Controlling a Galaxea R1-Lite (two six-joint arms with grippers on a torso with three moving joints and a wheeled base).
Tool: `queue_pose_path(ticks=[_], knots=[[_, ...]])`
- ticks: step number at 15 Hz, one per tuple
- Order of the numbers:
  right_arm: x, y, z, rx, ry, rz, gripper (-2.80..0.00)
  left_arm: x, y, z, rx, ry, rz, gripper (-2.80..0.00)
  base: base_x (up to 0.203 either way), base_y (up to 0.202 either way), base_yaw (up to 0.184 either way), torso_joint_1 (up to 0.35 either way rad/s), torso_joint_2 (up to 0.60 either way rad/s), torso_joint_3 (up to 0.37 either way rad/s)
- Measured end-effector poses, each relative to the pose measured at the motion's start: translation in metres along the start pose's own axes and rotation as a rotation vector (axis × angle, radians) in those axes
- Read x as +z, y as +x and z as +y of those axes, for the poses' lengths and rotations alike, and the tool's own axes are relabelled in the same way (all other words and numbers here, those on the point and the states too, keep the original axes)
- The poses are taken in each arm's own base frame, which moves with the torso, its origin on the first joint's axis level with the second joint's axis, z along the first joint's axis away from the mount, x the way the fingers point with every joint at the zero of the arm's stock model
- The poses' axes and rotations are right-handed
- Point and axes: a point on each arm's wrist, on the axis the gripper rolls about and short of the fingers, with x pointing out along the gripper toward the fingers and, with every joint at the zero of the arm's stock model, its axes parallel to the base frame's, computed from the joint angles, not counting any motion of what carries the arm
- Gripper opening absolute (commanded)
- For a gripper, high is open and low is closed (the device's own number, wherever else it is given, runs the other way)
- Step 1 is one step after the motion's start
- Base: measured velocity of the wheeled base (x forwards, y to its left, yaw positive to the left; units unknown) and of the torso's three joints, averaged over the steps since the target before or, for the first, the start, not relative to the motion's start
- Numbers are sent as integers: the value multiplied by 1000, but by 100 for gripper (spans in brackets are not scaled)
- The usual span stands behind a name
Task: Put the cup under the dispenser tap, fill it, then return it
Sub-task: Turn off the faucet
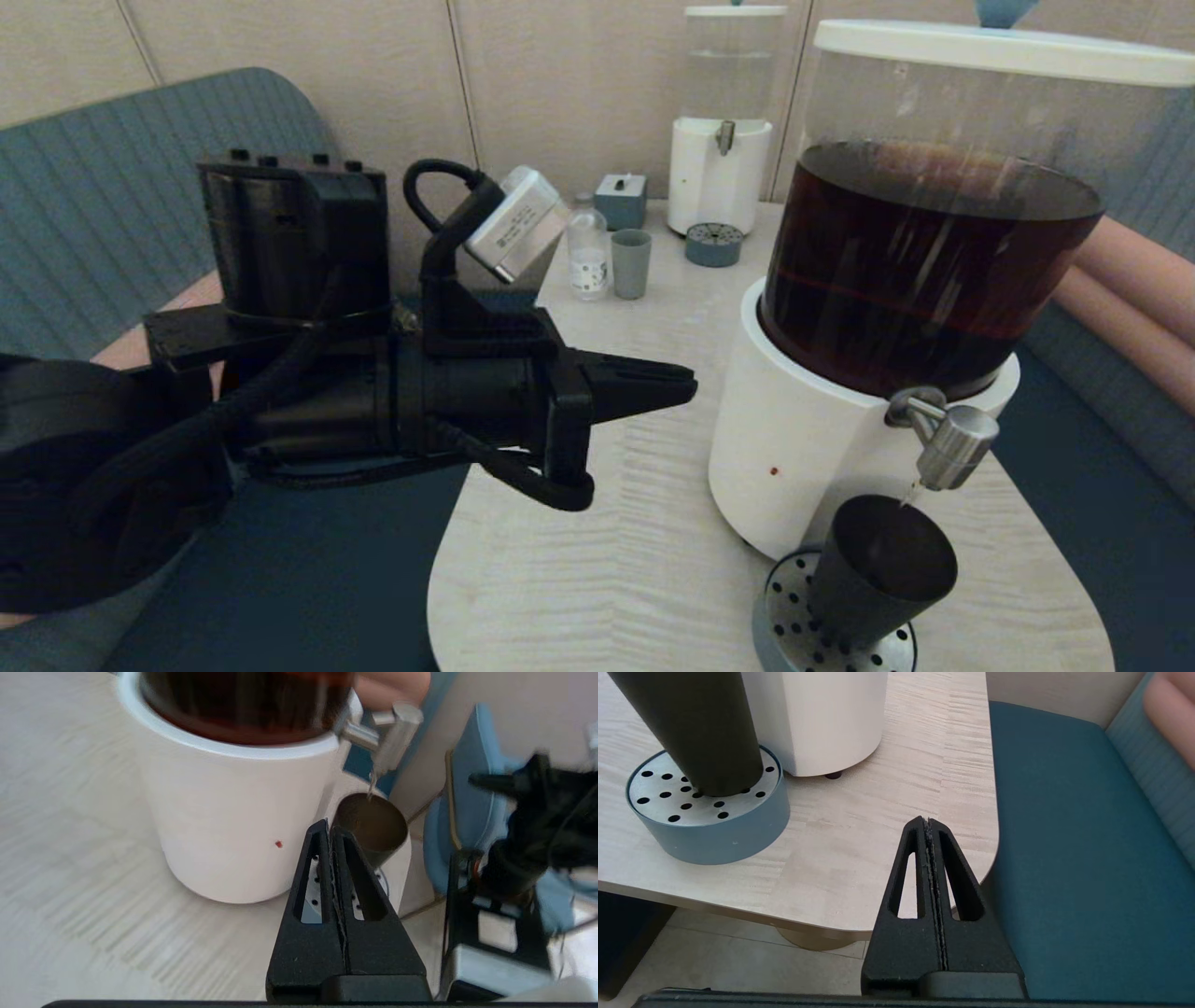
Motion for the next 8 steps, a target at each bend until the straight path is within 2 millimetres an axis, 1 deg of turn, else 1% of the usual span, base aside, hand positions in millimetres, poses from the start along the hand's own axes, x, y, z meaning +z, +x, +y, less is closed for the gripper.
queue_pose_path(ticks=[2,4,6,8], knots=[[0,0,0,0,1,0,-280,-5,7,-2,5,21,61,-280,0,0,0,0,0,0],[0,0,0,0,1,0,-280,-1,13,-7,-3,10,118,-280,0,0,0,0,0,0],[0,0,0,0,1,0,-280,15,18,-13,-1,21,150,-280,0,0,0,0,0,0],[0,0,0,0,1,0,-280,31,26,-18,11,89,188,-280,0,0,0,0,0,0]])
